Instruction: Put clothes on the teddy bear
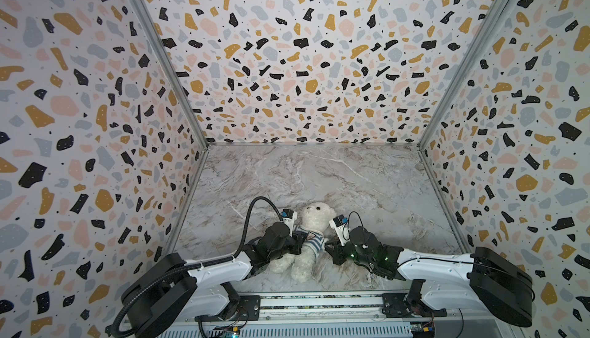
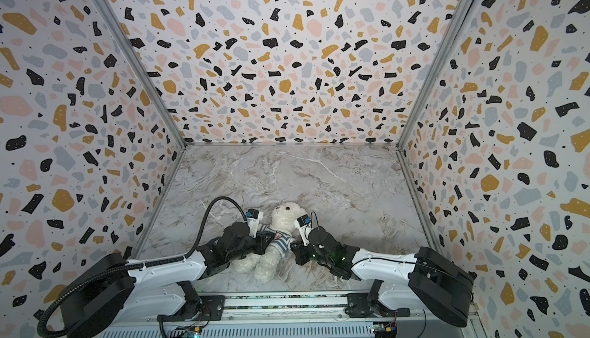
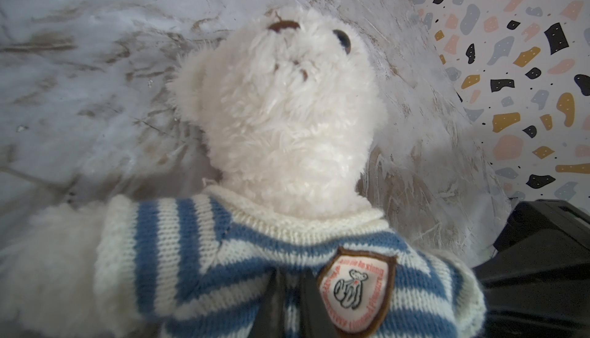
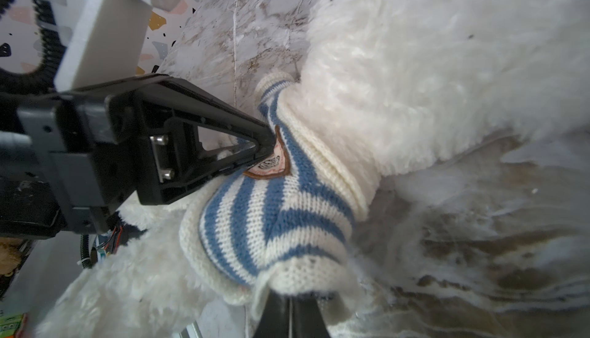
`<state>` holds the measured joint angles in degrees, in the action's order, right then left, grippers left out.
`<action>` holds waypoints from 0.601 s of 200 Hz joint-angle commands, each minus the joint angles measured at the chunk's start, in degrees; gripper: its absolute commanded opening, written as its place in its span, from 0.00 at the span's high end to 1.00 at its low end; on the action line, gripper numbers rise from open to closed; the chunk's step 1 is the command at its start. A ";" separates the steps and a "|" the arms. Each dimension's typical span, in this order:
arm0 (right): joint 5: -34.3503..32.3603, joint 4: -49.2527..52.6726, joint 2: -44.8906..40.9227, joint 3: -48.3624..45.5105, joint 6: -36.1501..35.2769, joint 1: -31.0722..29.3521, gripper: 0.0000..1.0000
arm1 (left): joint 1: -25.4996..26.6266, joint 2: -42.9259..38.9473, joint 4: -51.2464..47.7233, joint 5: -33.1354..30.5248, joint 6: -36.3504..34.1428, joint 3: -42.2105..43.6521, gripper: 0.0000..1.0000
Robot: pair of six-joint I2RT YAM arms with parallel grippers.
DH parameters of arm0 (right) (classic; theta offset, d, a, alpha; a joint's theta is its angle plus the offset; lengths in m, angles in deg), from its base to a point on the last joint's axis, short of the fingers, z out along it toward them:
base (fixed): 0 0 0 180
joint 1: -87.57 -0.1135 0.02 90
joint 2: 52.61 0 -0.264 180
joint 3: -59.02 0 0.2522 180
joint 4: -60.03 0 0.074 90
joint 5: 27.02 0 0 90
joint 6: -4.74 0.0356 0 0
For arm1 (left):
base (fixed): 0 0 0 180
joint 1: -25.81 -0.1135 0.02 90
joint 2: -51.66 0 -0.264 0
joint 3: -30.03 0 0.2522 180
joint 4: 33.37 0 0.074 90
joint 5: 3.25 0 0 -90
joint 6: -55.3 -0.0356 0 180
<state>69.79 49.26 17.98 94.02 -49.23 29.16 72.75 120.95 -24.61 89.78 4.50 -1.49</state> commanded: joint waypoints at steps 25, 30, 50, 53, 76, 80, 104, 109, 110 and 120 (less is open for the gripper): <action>3.31 -3.38 3.95 5.49 -4.95 -0.30 0.86 | -0.36 -1.18 -5.74 4.14 -6.73 1.46 0.89; 3.57 -3.82 4.34 5.86 -5.56 -0.30 0.86 | -0.36 -1.47 -6.25 4.58 -7.55 1.26 0.90; 3.94 -5.87 5.30 6.59 -8.16 -0.39 0.84 | -0.41 -1.39 -7.76 6.37 -10.28 0.21 0.91; 3.99 -6.00 5.31 6.81 -8.55 -0.39 0.83 | -0.38 -1.24 -9.03 6.38 -10.61 0.06 0.91; 2.12 -5.10 5.96 8.83 -11.65 -0.65 0.82 | -0.38 0.56 -9.56 6.93 -11.34 0.00 0.95; 1.86 -4.92 6.15 9.18 -11.95 -0.66 0.81 | -0.47 0.91 -9.28 7.15 -11.27 0.00 0.95; 0.24 -4.03 7.21 10.57 -13.32 -0.78 0.75 | -0.39 1.98 -8.54 7.29 -10.77 0.79 0.96; -0.16 -3.95 7.41 10.73 -13.35 -0.89 0.74 | -0.38 2.11 -6.75 7.36 -10.79 0.88 0.97; -0.23 -3.94 7.43 10.74 -13.35 -0.90 0.74 | -0.37 2.09 -6.68 7.39 -10.80 0.88 0.97; -1.00 -3.91 7.57 10.71 -13.39 -1.25 0.71 | -0.42 2.32 -6.44 7.49 -10.76 0.97 0.98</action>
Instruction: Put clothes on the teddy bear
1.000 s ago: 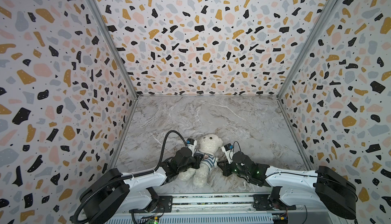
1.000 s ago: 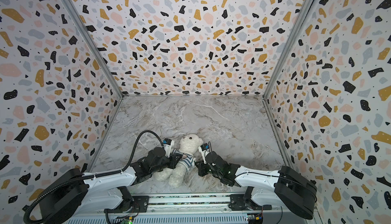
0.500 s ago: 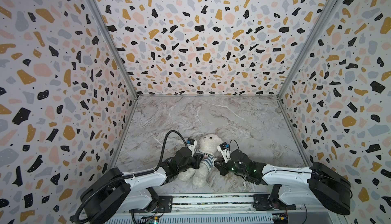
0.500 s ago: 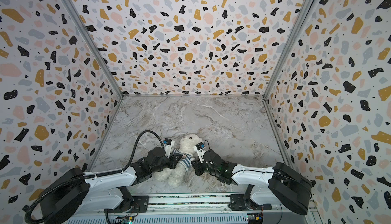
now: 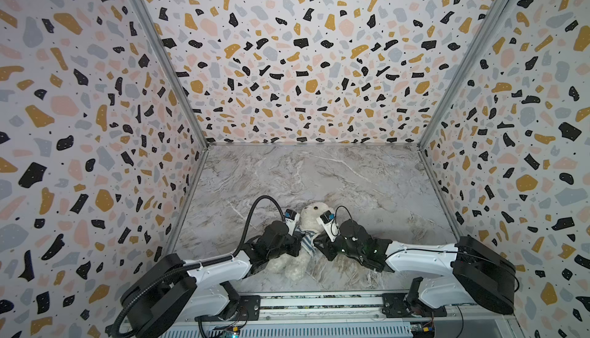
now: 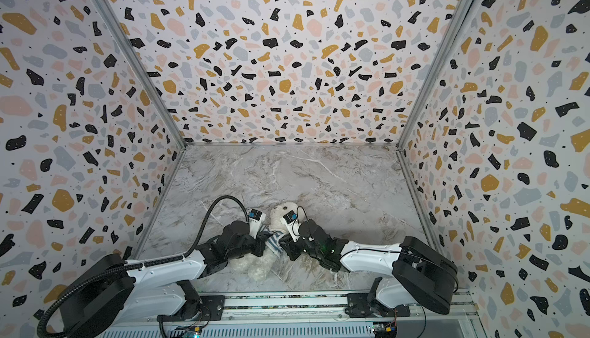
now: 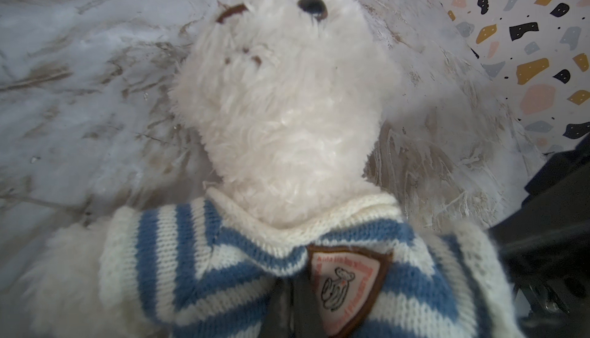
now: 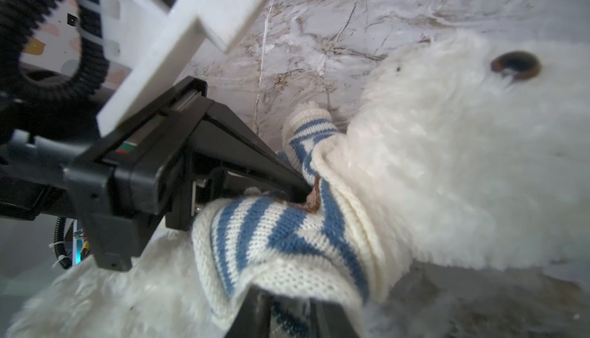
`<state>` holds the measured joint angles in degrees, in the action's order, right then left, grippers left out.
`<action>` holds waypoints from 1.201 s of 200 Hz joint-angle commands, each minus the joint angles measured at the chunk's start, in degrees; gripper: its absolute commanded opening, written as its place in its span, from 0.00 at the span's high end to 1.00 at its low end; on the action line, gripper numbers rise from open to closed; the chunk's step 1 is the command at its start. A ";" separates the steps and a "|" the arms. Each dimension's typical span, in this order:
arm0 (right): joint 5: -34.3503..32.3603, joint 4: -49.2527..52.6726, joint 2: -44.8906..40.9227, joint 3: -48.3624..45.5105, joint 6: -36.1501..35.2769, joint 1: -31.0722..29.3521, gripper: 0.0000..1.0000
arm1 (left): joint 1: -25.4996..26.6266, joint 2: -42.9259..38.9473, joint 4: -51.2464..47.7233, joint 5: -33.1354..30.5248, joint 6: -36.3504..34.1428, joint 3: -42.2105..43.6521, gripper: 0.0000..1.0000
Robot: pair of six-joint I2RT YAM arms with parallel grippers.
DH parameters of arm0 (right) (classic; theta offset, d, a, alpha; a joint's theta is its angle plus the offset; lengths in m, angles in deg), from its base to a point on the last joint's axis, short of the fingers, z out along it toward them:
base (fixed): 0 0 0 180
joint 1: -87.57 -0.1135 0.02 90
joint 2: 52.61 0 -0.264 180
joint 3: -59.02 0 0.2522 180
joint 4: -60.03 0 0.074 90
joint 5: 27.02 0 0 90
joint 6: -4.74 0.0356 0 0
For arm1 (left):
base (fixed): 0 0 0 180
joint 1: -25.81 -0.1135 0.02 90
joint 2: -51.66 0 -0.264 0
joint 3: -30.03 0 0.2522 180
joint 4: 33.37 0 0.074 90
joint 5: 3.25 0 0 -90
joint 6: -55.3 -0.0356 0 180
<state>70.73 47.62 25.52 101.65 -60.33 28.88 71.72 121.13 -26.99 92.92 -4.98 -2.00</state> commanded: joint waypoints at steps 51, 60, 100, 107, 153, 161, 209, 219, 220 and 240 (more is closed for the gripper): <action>-7.22 -2.21 0.38 2.25 -1.56 -1.51 0.64 | 0.62 2.75 -3.29 5.43 -1.74 1.91 1.00; -7.82 -1.98 0.76 2.46 -1.12 -1.39 0.64 | 0.60 2.86 -3.17 5.53 -1.76 1.91 1.00; -7.78 -0.19 3.54 4.60 -0.85 -0.94 0.71 | 0.63 3.44 -2.54 5.56 -1.68 2.00 1.00; -7.56 -0.09 3.93 4.84 -0.85 -0.89 0.74 | 0.67 3.61 -2.43 5.62 -1.74 2.09 1.00; -5.80 -0.27 4.71 4.70 0.34 0.11 0.88 | 0.67 3.67 -2.21 6.04 -1.85 2.16 1.00; -5.26 -0.24 5.16 4.86 0.53 0.25 0.91 | 0.61 3.52 -2.21 5.96 -1.77 2.25 1.00; -4.64 2.16 2.71 5.12 1.67 0.12 1.00 | 0.58 0.35 -4.76 4.29 -0.56 1.71 1.00; -4.80 2.43 0.58 4.28 2.19 0.07 1.00 | 0.49 -1.02 -5.37 3.54 -0.20 1.27 1.00; -4.83 2.48 0.38 4.14 2.26 0.07 1.00 | 0.49 -1.15 -5.37 3.43 -0.19 1.19 1.00; -6.08 3.03 -4.55 2.17 3.71 -0.23 1.00 | -0.24 -3.71 -9.23 2.30 0.60 -0.13 1.00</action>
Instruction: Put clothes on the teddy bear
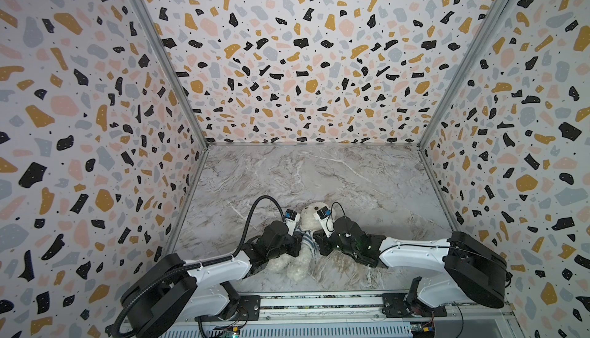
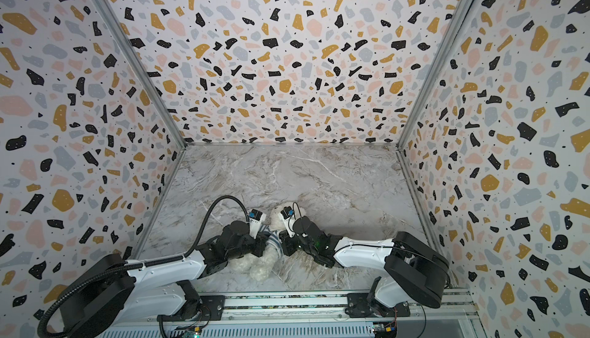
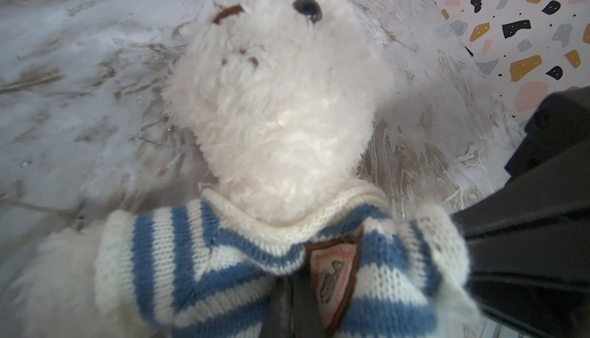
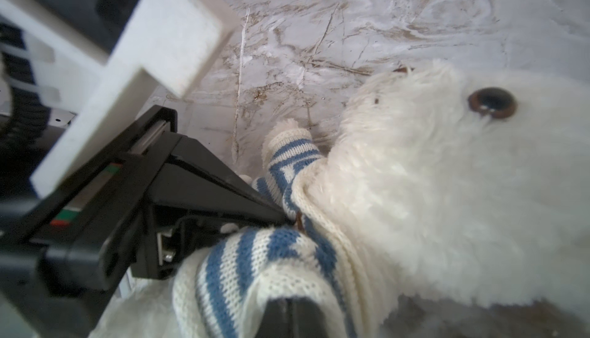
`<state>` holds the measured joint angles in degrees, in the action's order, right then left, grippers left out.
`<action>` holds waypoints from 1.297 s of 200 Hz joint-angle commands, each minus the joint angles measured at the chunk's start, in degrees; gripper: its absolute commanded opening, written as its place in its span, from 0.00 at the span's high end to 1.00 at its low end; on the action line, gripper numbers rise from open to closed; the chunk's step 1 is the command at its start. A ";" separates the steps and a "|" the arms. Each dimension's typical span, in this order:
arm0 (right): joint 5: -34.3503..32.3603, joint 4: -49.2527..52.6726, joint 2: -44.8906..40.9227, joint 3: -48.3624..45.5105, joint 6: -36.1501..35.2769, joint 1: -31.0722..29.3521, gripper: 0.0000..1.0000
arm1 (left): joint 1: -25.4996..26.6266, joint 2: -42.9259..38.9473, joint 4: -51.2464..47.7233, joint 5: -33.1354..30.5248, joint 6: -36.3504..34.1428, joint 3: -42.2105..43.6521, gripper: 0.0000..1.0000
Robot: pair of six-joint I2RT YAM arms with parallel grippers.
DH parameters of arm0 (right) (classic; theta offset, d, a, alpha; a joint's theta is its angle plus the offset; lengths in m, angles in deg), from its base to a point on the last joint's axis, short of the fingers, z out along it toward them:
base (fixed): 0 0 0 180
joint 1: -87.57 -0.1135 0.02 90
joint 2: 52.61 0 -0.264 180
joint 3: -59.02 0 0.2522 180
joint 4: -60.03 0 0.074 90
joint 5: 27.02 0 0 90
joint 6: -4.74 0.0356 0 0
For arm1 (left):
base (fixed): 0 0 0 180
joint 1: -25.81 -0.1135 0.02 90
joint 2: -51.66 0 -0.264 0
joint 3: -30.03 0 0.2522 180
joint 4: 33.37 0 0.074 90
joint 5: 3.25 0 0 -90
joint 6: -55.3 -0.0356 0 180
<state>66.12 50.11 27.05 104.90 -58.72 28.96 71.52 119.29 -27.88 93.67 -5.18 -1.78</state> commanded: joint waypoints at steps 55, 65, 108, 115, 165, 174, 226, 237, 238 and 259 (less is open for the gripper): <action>-8.94 3.38 -10.44 -1.57 8.01 -1.07 1.00 | -1.52 -8.63 -17.88 -2.91 1.44 -4.90 0.65; -10.55 3.87 -9.64 -0.83 10.28 -1.07 1.00 | -1.46 -11.37 -19.69 -3.42 2.46 -5.92 0.55; -15.13 3.33 -6.79 2.31 13.87 -2.75 1.00 | 0.66 -21.97 -30.38 -8.50 7.29 -10.30 0.47; -15.80 3.21 -6.42 2.90 13.88 -3.24 1.00 | 1.64 -23.01 -30.42 -8.50 8.86 -10.48 0.48; -19.22 1.40 -5.51 4.76 14.41 -6.38 1.00 | 11.57 -21.25 -28.71 -14.51 16.07 -11.63 0.52; -18.69 0.91 -4.95 5.01 14.25 -6.53 1.00 | 11.50 -20.51 -28.37 -15.40 16.31 -11.20 0.53; -17.32 0.07 -4.15 4.89 15.29 -8.34 1.00 | 11.56 -19.16 -22.60 -18.20 16.74 -8.77 0.74; -17.44 0.36 -4.22 4.84 15.16 -8.77 1.00 | 11.50 -18.90 -22.93 -18.25 16.45 -8.44 0.83; -17.49 0.38 -4.24 4.82 15.14 -8.79 1.00 | 11.50 -18.88 -22.98 -18.26 16.45 -8.43 0.84; -17.86 0.48 -5.52 3.79 15.11 -9.16 1.00 | 11.52 -19.75 -24.89 -19.55 16.66 -8.11 0.99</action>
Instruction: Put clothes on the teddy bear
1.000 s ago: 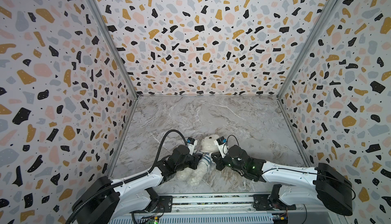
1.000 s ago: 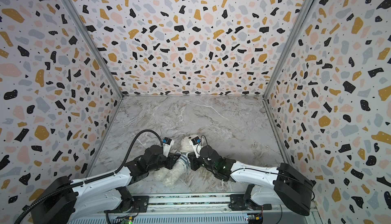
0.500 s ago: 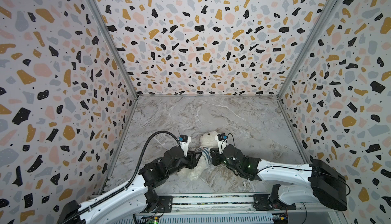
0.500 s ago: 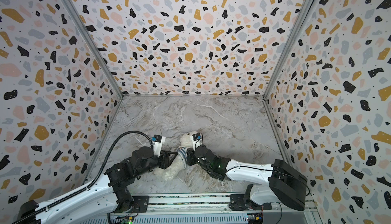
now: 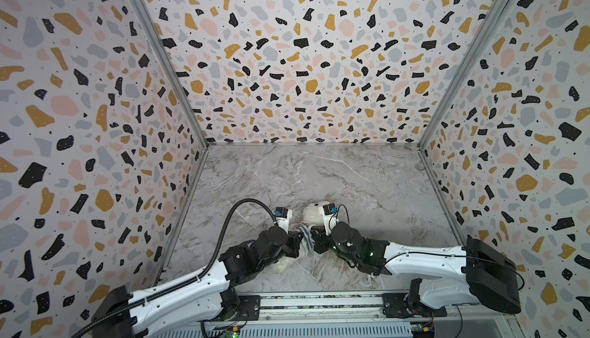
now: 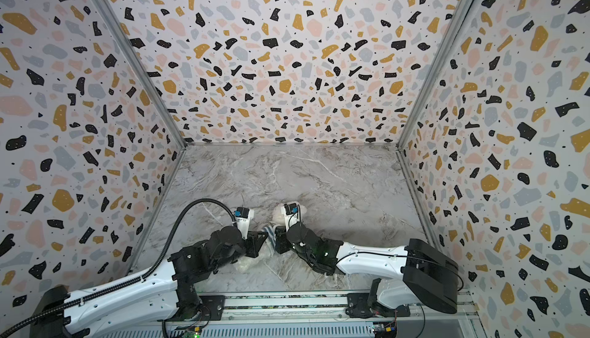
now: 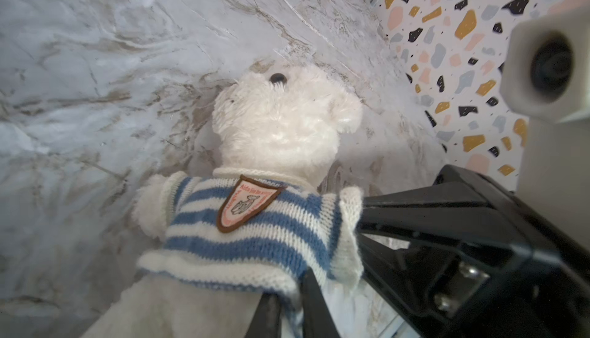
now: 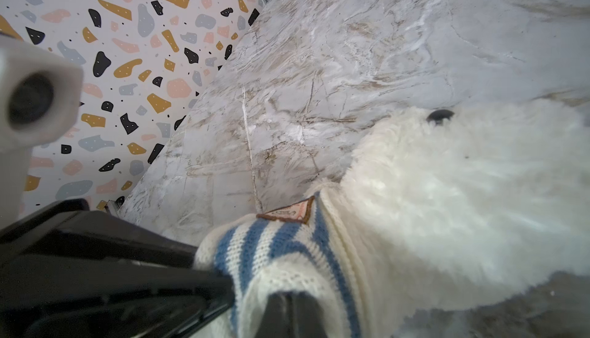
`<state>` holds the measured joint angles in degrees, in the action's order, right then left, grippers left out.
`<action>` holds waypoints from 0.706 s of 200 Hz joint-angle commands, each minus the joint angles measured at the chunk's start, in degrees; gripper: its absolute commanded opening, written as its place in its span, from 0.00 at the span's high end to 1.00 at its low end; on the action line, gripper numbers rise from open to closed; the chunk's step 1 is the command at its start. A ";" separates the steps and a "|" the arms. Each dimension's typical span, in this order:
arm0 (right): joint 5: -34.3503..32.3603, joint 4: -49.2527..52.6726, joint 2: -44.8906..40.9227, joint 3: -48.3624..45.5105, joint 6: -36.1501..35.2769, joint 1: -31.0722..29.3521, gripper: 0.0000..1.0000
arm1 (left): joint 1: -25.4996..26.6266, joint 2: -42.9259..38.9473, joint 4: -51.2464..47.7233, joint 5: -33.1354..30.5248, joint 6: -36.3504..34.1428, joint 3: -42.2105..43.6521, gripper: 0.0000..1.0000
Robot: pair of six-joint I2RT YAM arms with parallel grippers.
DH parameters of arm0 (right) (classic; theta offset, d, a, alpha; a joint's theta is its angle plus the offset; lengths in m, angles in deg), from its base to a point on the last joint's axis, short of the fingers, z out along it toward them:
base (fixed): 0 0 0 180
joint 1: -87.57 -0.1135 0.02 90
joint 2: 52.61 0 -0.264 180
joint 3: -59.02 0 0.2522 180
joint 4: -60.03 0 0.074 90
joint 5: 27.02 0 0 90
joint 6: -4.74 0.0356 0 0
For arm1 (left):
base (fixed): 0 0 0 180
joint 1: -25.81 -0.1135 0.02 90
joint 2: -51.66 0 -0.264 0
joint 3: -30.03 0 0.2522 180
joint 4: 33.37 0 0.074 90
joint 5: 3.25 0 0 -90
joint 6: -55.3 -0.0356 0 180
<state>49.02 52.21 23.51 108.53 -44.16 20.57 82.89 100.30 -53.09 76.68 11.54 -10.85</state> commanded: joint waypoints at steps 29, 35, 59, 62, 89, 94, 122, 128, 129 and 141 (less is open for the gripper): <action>-0.96 -1.72 -4.62 -2.05 -0.72 -0.85 1.00 | -0.11 -4.02 -0.80 -5.94 0.26 2.60 1.00; -0.90 -1.53 -5.26 -2.56 -1.08 -0.85 1.00 | -0.42 -4.56 -0.97 -6.26 0.28 2.95 1.00; -0.25 -2.00 -8.80 -5.56 -2.71 -0.97 1.00 | -2.51 -5.16 -1.58 -5.40 -0.07 4.30 1.00; -0.16 -2.18 -9.30 -6.02 -2.89 -0.94 1.00 | -2.72 -5.12 -1.58 -5.17 -0.20 4.46 1.00; 2.18 -5.38 -12.58 -9.99 -5.58 -0.85 1.00 | -4.99 -4.85 -1.51 -4.13 -0.98 5.57 1.00; 2.66 -5.57 -12.93 -10.38 -6.14 -0.85 1.00 | -5.40 -4.84 -1.32 -3.81 -1.18 5.78 1.00; 4.46 -6.09 -14.57 -12.06 -8.46 -0.87 1.00 | -6.11 -4.28 -0.19 -2.36 -1.40 6.61 0.98; 4.53 -5.93 -14.98 -12.22 -8.65 -0.85 1.00 | -6.14 -4.18 0.24 -1.80 -1.50 6.84 0.99; 4.54 -5.88 -15.05 -12.25 -8.70 -0.85 1.00 | -6.17 -4.13 0.33 -1.75 -1.50 6.87 0.99; 5.10 -5.88 -15.94 -12.60 -9.44 -0.85 1.00 | -6.24 -3.93 1.15 -0.90 -1.67 7.12 1.00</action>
<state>53.31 47.55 10.29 96.58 -50.63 19.48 77.88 96.04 -51.36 77.86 11.10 -4.84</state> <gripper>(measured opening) 0.042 0.048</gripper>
